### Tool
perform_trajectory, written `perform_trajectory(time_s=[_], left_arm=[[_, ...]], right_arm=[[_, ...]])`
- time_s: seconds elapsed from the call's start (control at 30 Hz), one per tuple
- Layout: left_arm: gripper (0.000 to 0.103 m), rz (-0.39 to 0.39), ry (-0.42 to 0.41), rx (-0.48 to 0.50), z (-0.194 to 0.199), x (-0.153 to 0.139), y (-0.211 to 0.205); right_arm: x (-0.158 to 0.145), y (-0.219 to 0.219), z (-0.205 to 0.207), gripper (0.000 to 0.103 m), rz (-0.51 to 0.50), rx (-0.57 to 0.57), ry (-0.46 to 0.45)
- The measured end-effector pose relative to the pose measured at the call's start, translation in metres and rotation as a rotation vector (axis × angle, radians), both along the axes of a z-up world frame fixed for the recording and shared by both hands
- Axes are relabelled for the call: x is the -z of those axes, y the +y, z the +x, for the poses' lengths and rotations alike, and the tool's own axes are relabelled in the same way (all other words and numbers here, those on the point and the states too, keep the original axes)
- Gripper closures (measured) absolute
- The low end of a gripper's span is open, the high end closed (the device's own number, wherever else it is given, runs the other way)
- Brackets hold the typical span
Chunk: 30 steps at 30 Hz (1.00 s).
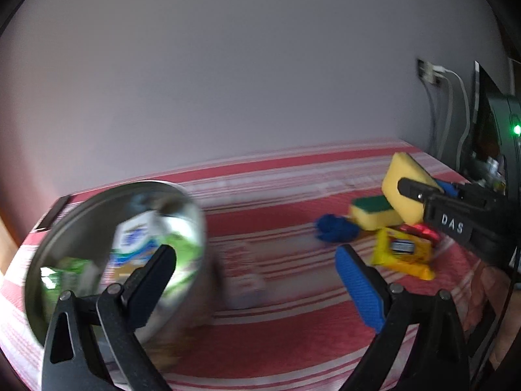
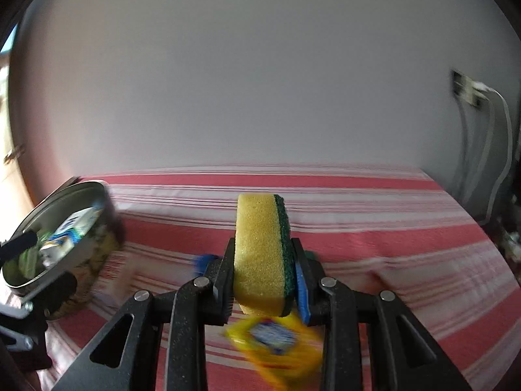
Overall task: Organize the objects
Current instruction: 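Grasp the yellow-green sponge with the right gripper and lift it, then grasp the yellow XianWei cracker packet with the left gripper and lift it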
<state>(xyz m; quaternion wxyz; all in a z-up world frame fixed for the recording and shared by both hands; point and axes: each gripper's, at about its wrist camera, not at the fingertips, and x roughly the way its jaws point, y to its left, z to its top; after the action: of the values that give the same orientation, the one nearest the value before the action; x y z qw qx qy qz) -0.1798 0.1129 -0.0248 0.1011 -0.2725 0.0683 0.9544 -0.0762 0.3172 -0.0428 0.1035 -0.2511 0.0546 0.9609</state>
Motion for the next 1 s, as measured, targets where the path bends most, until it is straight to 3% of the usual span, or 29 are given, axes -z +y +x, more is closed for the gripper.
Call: perform_trajectory(time_s=[0.33,0.7,0.87,1.0], left_arm=[[0.003,0.004,-0.092,0.176,-0.011,0.007,0.085],[0.004,-0.051,-0.197,0.289,-0.020,0.032,0.129],[0.011,-0.041,-0.269,0.330,-0.028,0.039,0.135],[0.024,-0.044,-0.302,0.347,-0.029,0.043,0.137]], right_arm=[[0.010,0.060,0.027,0.071,-0.043,0.161,-0.056],[0.010,0.066,0.032,0.071,-0.064,0.178,-0.062],[0.012,0.069,0.029,0.071,-0.072,0.182,-0.066],[0.013,0.067,0.028,0.071,-0.051,0.185,-0.077]])
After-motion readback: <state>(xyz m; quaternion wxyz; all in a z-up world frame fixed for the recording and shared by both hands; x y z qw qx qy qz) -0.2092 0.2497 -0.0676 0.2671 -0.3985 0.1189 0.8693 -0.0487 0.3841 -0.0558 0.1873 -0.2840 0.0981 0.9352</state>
